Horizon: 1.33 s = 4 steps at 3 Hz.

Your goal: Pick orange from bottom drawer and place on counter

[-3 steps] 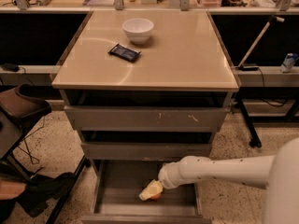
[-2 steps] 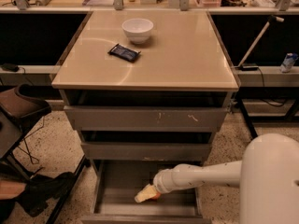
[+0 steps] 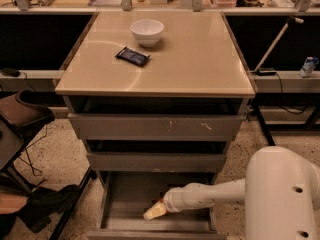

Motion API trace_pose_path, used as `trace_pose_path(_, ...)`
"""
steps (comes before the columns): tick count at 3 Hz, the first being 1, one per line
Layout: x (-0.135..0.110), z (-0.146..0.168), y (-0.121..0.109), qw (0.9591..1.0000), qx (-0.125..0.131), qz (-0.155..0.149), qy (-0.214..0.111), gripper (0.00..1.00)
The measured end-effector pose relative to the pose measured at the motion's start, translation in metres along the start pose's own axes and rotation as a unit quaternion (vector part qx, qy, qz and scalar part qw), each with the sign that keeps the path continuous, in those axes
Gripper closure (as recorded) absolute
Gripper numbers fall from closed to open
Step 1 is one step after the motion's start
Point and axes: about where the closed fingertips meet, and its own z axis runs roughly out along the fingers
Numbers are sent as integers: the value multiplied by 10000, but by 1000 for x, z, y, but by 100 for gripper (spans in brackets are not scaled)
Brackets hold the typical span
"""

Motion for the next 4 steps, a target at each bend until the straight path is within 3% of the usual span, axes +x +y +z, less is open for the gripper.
trace_pose_path(1,15,22,-2,9998,-6,-15,189,0)
trace_pose_path(2,40,72,-12,9984,74,-152,544,0)
trace_pose_path(3,24,92,-34,9979,115,-149,616,0)
trace_pose_path(4,20,104,-36,9980,87,-77,629,0)
